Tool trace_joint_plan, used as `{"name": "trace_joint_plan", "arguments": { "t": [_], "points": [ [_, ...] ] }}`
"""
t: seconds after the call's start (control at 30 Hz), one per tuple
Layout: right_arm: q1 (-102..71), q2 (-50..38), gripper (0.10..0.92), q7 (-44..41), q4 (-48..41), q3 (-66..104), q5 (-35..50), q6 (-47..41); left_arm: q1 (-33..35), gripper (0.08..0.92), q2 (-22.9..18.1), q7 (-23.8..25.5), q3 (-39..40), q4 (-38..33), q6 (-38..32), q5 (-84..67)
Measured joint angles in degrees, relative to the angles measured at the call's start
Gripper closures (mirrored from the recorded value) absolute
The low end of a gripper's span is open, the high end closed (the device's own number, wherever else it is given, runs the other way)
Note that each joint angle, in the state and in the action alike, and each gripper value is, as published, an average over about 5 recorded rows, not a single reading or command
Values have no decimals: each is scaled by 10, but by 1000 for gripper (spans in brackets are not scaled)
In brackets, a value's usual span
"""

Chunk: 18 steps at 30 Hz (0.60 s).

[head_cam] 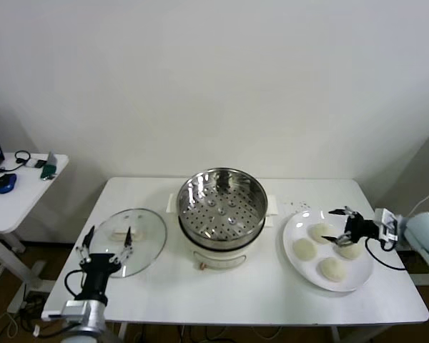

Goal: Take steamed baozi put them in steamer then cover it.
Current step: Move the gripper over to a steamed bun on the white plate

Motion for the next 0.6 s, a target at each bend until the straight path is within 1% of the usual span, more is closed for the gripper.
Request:
{"name": "trace_joint_plan", "arguments": {
  "t": [0.13,0.3,0.6],
  "points": [
    [108,6,203,-29,-48,-132,0,-1,-5,177,5,-2,1,1,7,-3],
    [216,35,203,-51,-109,-269,-2,1,-11,177,12,-4,0,4,15,-8],
    [302,117,203,-68,-209,-392,-15,6,-15,177,18,-5,-4,6,21,-13]
  ]
}}
